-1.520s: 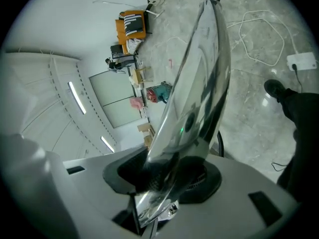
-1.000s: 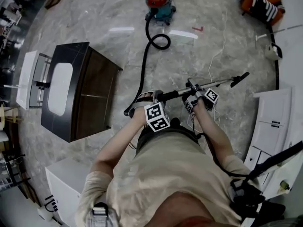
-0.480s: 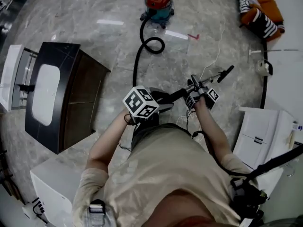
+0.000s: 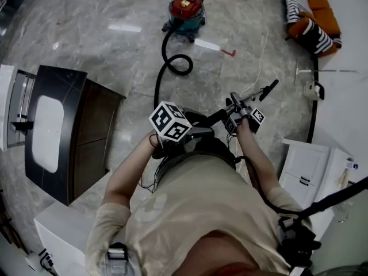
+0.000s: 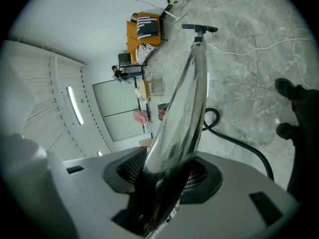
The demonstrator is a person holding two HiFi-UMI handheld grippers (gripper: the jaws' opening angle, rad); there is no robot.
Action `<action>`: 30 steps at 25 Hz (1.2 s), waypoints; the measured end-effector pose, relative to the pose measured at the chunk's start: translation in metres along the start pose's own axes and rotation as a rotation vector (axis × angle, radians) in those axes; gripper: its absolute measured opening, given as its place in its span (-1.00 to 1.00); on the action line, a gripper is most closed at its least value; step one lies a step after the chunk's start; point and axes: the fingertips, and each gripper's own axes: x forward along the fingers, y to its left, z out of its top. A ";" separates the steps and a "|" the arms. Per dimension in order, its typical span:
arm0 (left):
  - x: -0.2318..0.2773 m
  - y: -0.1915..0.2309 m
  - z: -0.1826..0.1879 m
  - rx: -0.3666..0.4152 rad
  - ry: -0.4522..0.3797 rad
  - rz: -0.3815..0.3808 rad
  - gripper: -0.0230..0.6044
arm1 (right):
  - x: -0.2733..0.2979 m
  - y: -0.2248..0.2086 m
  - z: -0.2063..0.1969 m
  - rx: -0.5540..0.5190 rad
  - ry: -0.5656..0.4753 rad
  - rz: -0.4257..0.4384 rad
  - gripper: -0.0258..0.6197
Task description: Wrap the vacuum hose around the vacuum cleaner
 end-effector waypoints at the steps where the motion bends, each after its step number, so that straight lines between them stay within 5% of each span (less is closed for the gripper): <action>1: 0.003 0.007 0.008 -0.002 -0.002 0.002 -0.31 | 0.007 0.003 0.007 0.000 0.001 -0.002 -0.40; 9: 0.062 0.053 0.081 -0.062 -0.015 0.035 -0.31 | 0.060 0.029 0.088 0.044 0.071 -0.015 -0.40; 17: 0.140 0.094 0.177 -0.176 -0.076 0.127 -0.30 | 0.121 0.065 0.176 0.079 0.253 -0.077 -0.40; 22: 0.167 0.118 0.227 -0.174 -0.103 0.187 -0.30 | 0.157 0.095 0.215 0.067 0.332 -0.082 -0.40; 30: 0.188 0.164 0.285 -0.187 -0.207 0.182 -0.26 | 0.221 0.134 0.258 -0.010 0.409 -0.107 -0.40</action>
